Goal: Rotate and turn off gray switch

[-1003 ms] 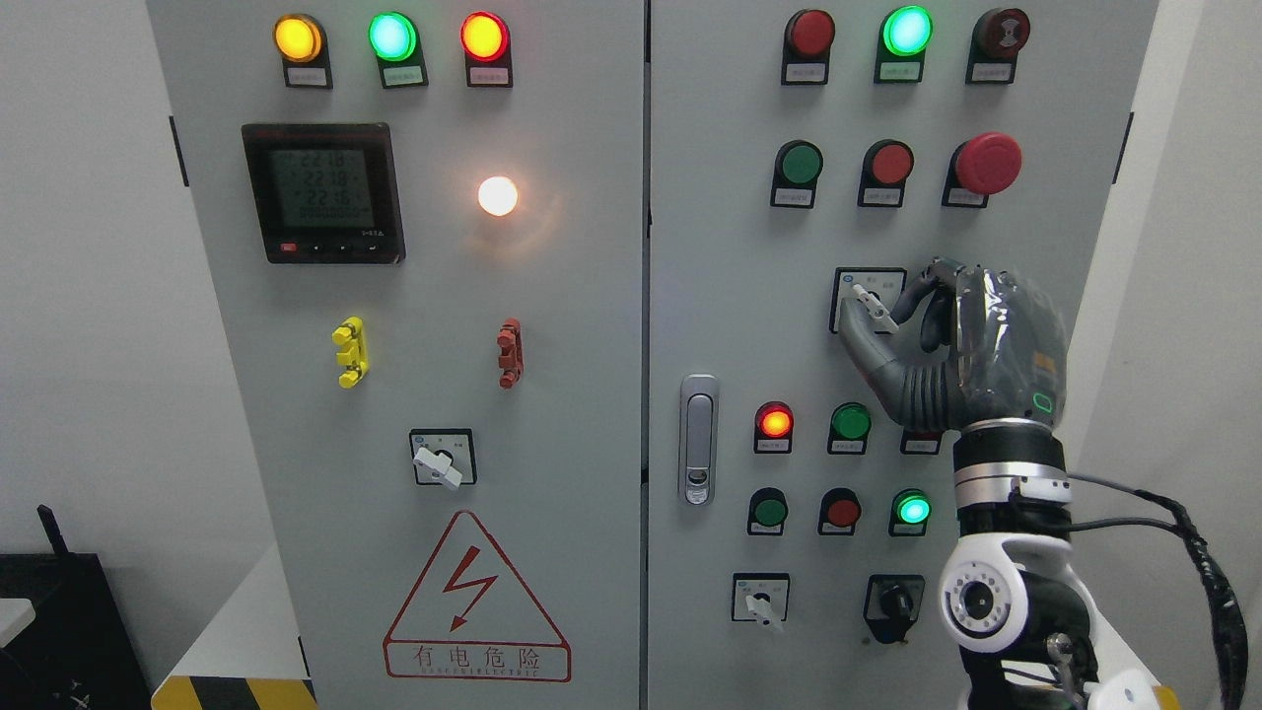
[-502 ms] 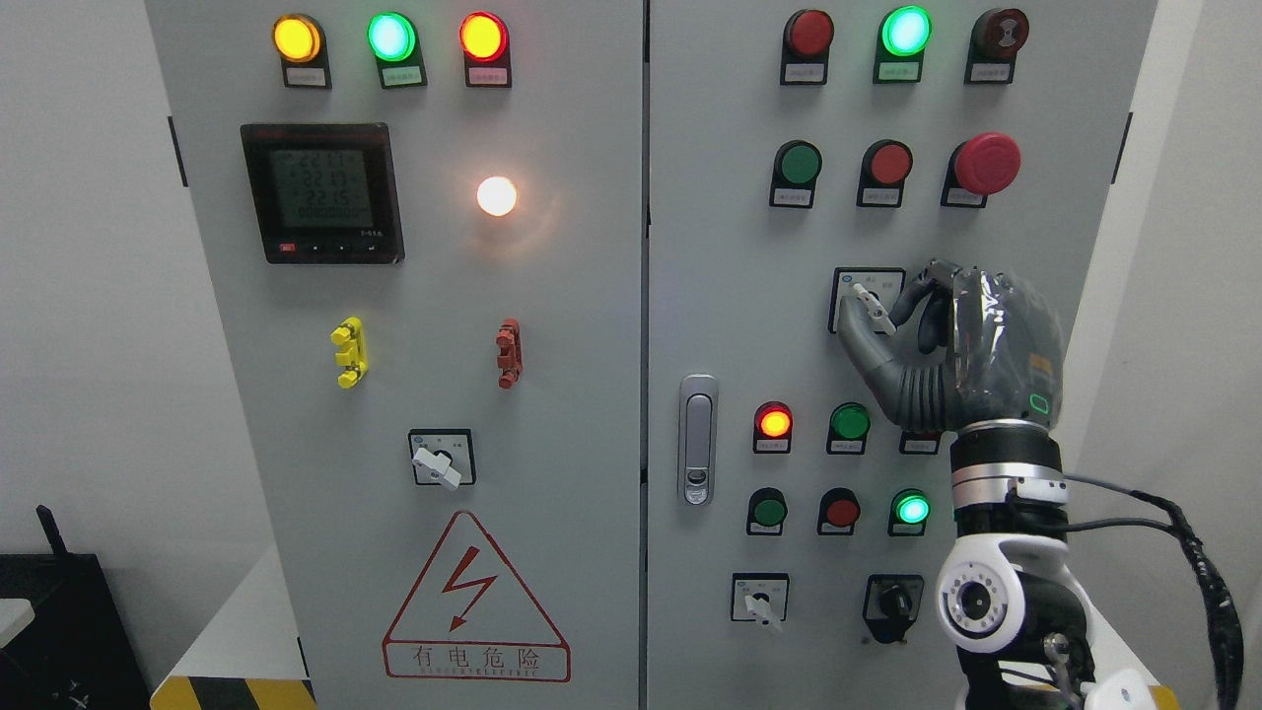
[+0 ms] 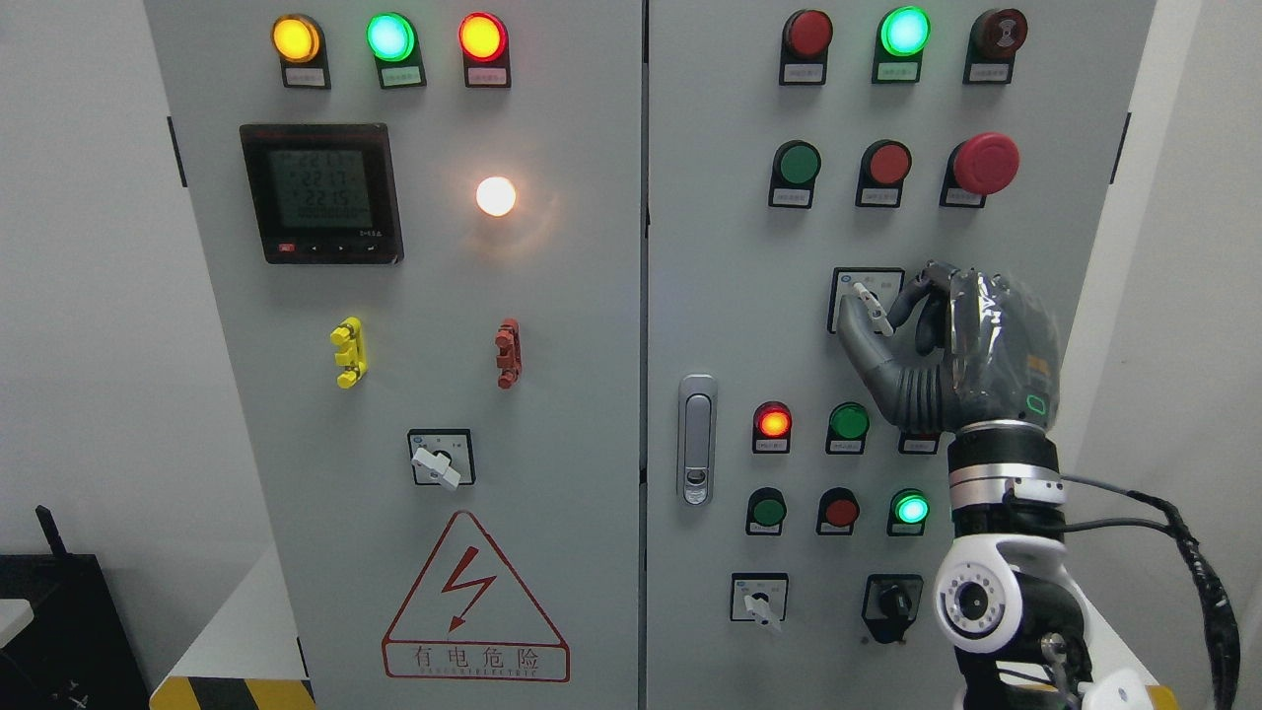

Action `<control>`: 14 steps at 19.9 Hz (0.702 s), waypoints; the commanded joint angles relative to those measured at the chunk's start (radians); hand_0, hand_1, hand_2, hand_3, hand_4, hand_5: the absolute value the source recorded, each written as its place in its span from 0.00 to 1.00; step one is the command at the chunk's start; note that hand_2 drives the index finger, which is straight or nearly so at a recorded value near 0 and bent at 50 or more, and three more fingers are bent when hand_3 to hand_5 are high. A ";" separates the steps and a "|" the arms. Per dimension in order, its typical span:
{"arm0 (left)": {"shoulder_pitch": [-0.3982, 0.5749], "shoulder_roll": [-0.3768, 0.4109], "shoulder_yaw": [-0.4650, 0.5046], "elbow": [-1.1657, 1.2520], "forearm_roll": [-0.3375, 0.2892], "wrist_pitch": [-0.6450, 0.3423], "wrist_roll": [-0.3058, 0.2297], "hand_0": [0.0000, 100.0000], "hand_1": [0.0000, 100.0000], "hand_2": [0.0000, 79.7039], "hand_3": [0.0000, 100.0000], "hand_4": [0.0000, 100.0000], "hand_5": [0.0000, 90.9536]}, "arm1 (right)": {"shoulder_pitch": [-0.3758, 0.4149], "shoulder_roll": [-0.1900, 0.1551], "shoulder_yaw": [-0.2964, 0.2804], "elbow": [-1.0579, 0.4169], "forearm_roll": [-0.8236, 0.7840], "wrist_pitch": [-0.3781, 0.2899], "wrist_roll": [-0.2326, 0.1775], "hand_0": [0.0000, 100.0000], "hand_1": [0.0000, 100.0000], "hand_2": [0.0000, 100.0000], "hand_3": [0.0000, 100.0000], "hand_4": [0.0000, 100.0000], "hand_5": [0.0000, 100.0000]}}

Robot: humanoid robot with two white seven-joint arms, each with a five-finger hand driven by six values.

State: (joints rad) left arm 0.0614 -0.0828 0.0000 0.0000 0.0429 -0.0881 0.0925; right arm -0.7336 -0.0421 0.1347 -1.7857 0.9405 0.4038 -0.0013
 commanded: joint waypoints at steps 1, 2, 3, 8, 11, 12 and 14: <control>0.000 0.000 -0.002 0.014 0.000 0.001 0.000 0.12 0.39 0.00 0.00 0.00 0.00 | 0.000 0.002 0.002 0.006 0.000 0.000 0.000 0.45 0.39 0.71 0.99 0.94 1.00; 0.000 0.000 -0.002 0.014 0.000 0.001 0.001 0.12 0.39 0.00 0.00 0.00 0.00 | -0.001 0.002 0.002 0.006 0.000 0.000 0.001 0.45 0.39 0.71 0.99 0.94 1.00; 0.000 0.000 -0.002 0.014 0.000 0.001 0.000 0.12 0.39 0.00 0.00 0.00 0.00 | -0.001 0.002 0.002 0.008 -0.002 0.000 0.000 0.45 0.39 0.71 0.99 0.94 1.00; 0.000 0.000 -0.002 0.014 0.000 0.001 0.001 0.12 0.39 0.00 0.00 0.00 0.00 | -0.007 0.002 0.002 0.016 -0.002 -0.002 0.000 0.47 0.38 0.71 0.99 0.94 1.00; 0.000 0.000 -0.002 0.014 0.000 0.001 0.000 0.12 0.39 0.00 0.00 0.00 0.00 | -0.007 0.002 0.002 0.016 -0.002 -0.002 0.000 0.49 0.37 0.72 0.99 0.94 1.00; 0.000 0.000 -0.002 0.014 0.000 0.001 0.001 0.12 0.39 0.00 0.00 0.00 0.00 | -0.007 0.002 0.002 0.016 -0.002 -0.002 0.000 0.50 0.36 0.72 0.99 0.94 1.00; 0.000 0.000 -0.002 0.014 0.000 0.001 0.001 0.12 0.39 0.00 0.00 0.00 0.00 | -0.007 0.002 0.002 0.016 -0.002 -0.002 0.000 0.51 0.36 0.72 0.99 0.94 1.00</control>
State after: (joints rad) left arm 0.0614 -0.0829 0.0000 0.0000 0.0430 -0.0881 0.0905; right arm -0.7394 -0.0405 0.1367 -1.7756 0.9389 0.4012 0.0005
